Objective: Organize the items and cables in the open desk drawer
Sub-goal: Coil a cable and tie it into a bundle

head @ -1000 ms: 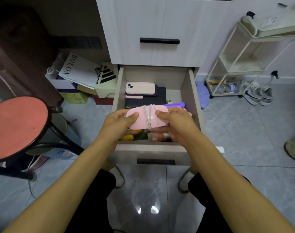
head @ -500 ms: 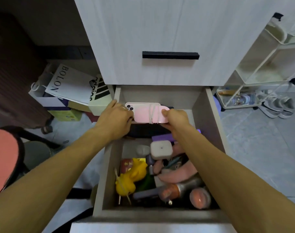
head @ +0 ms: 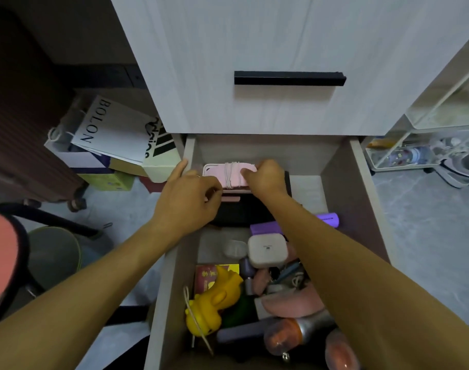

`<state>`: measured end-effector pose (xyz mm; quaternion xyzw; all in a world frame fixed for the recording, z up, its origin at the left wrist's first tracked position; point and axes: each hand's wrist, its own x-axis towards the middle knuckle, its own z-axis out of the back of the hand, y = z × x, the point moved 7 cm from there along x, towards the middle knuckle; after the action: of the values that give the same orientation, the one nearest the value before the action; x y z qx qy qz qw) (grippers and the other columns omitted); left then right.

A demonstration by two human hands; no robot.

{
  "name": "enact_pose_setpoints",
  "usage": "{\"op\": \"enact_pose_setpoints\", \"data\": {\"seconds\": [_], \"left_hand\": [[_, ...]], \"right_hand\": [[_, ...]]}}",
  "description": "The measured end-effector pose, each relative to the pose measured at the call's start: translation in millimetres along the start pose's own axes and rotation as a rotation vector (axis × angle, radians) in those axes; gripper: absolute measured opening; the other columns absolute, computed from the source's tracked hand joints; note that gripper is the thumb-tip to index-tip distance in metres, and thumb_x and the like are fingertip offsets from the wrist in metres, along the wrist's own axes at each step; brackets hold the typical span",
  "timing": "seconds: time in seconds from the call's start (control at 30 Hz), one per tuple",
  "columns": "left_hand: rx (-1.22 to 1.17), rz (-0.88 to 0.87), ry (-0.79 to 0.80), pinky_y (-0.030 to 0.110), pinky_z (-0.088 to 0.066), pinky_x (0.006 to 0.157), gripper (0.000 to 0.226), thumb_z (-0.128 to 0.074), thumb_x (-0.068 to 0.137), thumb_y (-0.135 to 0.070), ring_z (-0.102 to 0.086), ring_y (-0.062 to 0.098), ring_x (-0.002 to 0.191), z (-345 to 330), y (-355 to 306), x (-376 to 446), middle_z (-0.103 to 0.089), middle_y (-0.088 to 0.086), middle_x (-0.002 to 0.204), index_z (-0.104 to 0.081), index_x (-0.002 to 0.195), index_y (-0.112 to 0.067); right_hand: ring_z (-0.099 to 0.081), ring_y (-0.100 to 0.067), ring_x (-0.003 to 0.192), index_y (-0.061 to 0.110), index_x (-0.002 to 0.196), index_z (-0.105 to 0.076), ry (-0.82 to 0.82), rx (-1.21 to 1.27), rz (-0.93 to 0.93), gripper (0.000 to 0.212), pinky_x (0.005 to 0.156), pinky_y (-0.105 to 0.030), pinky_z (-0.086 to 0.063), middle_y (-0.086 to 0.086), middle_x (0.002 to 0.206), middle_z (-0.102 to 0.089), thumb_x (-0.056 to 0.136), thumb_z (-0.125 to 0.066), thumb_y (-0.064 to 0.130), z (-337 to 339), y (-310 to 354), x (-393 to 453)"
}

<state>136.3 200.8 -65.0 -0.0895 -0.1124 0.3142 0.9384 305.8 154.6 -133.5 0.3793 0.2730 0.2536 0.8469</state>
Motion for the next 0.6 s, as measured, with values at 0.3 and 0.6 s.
{"op": "enact_pose_setpoints", "data": {"seconds": [0.3, 0.6], "left_hand": [[0.015, -0.001, -0.013, 0.027, -0.002, 0.12, 0.017, -0.058, 0.091, -0.029, -0.06, 0.013, 0.082, 0, 2, 2, -0.066, -0.004, 0.074, -0.074, 0.092, -0.024], [0.201, -0.033, 0.053, 0.038, -0.015, 0.121, 0.024, -0.051, 0.094, -0.029, -0.06, 0.02, 0.083, 0, -10, -3, -0.069, 0.004, 0.079, -0.073, 0.095, -0.019]], "right_hand": [[-0.056, -0.029, 0.094, 0.002, 0.113, -0.057, 0.02, -0.519, 0.227, 0.036, 0.072, -0.034, -0.046, -0.017, 0.116, -0.057, 0.098, -0.051, 0.035, -3, 16, -1], [-0.063, -0.031, 0.085, 0.001, 0.093, -0.066, 0.078, -0.354, 0.198, 0.022, 0.069, -0.032, -0.05, -0.015, 0.092, -0.068, 0.09, -0.062, 0.022, 28, 12, -39]]}}
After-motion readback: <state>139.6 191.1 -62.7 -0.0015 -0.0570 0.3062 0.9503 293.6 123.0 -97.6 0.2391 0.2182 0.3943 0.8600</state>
